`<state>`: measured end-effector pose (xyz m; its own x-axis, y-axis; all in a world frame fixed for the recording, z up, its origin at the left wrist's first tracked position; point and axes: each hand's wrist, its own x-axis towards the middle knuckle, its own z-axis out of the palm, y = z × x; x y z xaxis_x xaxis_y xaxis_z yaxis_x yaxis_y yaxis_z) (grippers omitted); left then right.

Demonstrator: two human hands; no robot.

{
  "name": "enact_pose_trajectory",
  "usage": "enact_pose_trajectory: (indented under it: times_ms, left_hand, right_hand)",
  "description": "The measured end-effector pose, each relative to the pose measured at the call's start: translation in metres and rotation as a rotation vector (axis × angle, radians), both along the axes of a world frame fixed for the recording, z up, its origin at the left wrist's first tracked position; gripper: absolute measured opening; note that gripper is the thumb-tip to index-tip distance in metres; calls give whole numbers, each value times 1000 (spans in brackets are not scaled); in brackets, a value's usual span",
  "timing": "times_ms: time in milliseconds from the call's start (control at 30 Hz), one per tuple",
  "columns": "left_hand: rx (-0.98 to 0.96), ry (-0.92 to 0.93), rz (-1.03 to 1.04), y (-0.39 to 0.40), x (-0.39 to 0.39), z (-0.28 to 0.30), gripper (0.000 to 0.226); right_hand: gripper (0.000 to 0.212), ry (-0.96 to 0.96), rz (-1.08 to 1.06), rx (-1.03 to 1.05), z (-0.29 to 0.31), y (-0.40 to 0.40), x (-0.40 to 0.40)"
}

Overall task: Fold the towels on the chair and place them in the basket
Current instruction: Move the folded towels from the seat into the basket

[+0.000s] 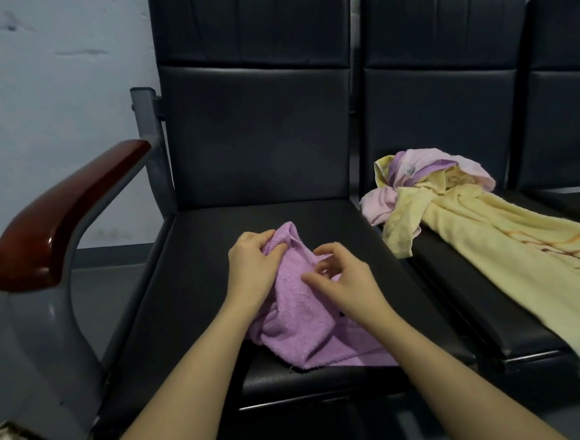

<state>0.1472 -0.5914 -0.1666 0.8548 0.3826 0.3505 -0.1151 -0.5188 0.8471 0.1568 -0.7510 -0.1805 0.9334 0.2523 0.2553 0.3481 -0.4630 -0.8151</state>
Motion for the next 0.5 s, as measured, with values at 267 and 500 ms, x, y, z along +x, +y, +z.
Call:
enact_pose_trajectory:
  times_ms: [267,500]
  left_hand:
    - [30,-2,35,5,-6,-2,31]
    - [118,52,9,8,-11,-5,33]
  right_hand:
    - [36,-137,-62,-216,-2,8,-10]
    - [24,-27,-26,-197,-11,8,-11]
